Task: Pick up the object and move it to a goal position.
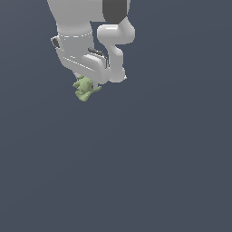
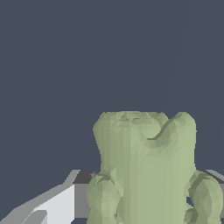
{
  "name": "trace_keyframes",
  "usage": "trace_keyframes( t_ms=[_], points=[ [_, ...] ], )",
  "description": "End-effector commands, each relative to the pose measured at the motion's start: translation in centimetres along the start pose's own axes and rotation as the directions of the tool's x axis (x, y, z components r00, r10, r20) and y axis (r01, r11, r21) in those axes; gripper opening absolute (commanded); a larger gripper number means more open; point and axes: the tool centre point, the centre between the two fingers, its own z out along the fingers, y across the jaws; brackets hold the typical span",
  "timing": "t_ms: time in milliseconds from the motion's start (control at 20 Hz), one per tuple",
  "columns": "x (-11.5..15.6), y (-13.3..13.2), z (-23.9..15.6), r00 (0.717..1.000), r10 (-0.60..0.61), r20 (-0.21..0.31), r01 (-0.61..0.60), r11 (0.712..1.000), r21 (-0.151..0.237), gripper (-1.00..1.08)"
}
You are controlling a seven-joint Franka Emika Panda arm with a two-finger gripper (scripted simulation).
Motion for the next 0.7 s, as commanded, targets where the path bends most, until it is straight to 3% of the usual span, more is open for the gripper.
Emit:
trace_keyframes(
  t_ms=[0, 650],
  points=[
    [0.4, 0.6, -2.2, 1.0, -0.001, 0.001, 0.001, 1.0, -0.001, -1.0],
    [1.6, 1.9, -7.7, 1.0, -0.003, 0.001, 0.003, 1.0, -0.001, -1.0]
  ],
)
